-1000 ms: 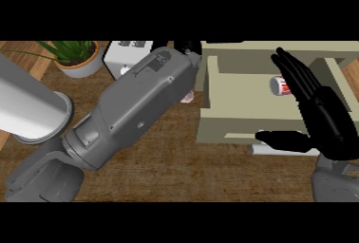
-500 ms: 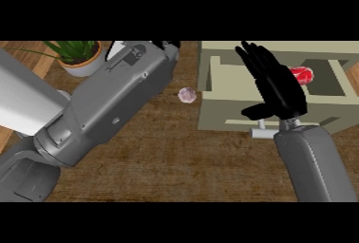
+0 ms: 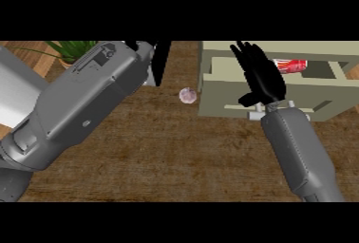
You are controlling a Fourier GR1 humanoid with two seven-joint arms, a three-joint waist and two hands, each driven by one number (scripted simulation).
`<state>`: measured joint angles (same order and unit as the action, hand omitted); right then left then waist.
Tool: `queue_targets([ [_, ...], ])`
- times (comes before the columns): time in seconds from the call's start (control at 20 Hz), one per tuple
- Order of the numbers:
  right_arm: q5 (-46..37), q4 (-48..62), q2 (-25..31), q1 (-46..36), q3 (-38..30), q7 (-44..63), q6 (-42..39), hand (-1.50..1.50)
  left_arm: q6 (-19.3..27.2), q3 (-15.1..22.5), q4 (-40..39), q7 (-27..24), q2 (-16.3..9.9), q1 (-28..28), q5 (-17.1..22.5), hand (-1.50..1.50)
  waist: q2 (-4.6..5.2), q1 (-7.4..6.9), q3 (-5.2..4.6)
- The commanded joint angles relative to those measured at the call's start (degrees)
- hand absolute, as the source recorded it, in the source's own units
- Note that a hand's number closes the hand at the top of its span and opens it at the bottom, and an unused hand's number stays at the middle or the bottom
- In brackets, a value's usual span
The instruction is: Pick up the can, place it into the drawer and close the drawer
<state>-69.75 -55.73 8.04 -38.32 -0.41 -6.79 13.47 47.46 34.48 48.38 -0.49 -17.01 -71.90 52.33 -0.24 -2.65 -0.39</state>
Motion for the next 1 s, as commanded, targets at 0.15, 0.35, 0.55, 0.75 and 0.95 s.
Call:
queue_targets([
  [0.15,-3.6,16.1,-1.6,-4.2,-2.3,-0.5,13.5,-1.5,1.0,-0.7,4.6,3.6,-3.5,0.7,-2.0,-1.5,0.79,0.01,0.49],
  [0.35,-4.2,22.4,-1.1,-9.2,-4.5,-0.5,17.9,-1.5,-1.1,-1.6,6.1,3.8,-5.7,2.7,-2.3,-1.5,1.14,-0.76,0.48],
  [0.55,-1.6,27.7,1.9,-12.8,-8.2,-3.6,19.9,-1.5,0.3,-1.8,9.0,3.0,-4.8,5.2,-3.0,-1.5,1.35,-1.02,0.51],
  [0.75,-4.1,33.5,1.7,-16.8,-8.3,-2.1,24.0,-1.5,1.2,-1.4,11.5,6.0,-7.0,4.5,-4.3,-1.5,1.41,-1.45,0.53],
  [0.95,-3.8,36.7,2.3,-22.9,-10.0,-0.8,25.0,-1.5,0.9,-1.3,11.7,5.9,-6.2,5.4,-5.1,-1.5,1.89,-1.72,0.53],
])
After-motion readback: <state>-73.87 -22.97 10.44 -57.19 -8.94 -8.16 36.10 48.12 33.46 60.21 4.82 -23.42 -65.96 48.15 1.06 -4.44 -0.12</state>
